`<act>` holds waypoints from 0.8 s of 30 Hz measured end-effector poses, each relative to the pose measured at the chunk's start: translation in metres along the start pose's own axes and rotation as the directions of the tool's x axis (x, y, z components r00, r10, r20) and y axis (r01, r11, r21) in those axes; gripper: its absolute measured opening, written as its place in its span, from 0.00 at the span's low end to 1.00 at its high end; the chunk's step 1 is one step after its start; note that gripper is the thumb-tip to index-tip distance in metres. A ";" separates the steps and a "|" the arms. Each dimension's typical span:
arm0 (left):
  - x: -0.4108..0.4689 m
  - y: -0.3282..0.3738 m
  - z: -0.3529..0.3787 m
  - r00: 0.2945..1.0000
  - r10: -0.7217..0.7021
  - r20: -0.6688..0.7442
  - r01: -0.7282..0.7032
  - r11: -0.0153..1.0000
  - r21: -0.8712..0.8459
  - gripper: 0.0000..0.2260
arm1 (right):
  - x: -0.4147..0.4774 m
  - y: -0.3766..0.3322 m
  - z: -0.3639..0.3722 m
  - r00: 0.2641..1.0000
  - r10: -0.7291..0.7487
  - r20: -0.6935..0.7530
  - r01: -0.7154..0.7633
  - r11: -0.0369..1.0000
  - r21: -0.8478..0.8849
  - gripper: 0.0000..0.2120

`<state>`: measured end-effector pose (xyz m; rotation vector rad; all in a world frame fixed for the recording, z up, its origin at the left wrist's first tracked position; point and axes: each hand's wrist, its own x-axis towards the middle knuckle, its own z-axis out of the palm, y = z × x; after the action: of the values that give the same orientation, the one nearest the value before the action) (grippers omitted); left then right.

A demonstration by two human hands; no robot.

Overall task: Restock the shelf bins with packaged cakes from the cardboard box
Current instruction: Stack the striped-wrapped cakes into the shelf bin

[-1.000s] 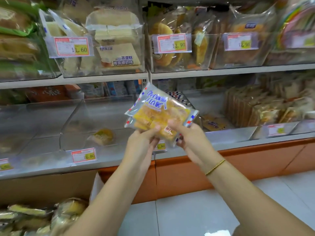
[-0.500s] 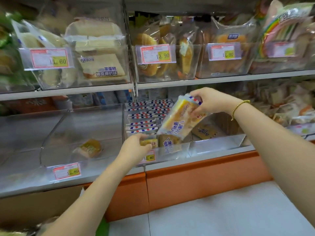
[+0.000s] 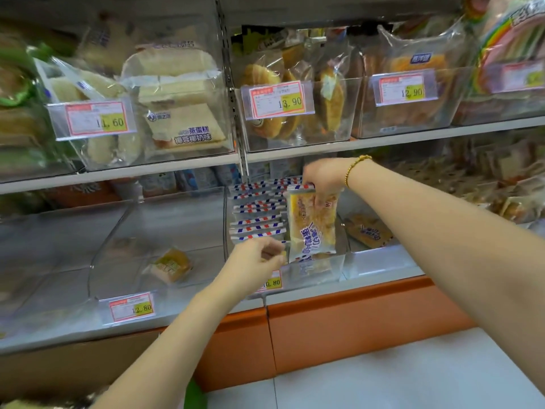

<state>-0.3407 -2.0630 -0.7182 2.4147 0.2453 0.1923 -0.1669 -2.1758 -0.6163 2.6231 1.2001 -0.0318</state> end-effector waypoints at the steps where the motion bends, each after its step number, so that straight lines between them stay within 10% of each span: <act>1: 0.003 0.003 0.004 0.996 0.034 0.087 -0.036 0.999 0.026 0.15 | 0.001 -0.002 0.000 1.000 -0.011 0.002 0.011 1.000 -0.011 0.30; 12: 0.047 0.026 0.045 0.900 -0.133 0.415 0.092 0.989 0.117 0.23 | -0.004 -0.003 0.028 0.996 -0.039 0.083 0.023 0.984 0.179 0.30; 19: 0.023 0.027 0.029 0.959 0.134 -0.248 -0.065 0.962 0.267 0.16 | -0.005 0.003 0.055 0.951 -0.128 0.281 0.080 0.981 0.176 0.16; 24: 0.047 0.027 0.020 0.996 0.093 0.013 -0.091 0.925 0.370 0.33 | 0.003 0.012 0.038 0.891 -0.188 0.414 0.034 0.936 0.351 0.26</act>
<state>-0.2878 -2.0853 -0.7124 2.8052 0.1824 0.2096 -0.1528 -2.1903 -0.6507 2.5953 1.2585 -0.8826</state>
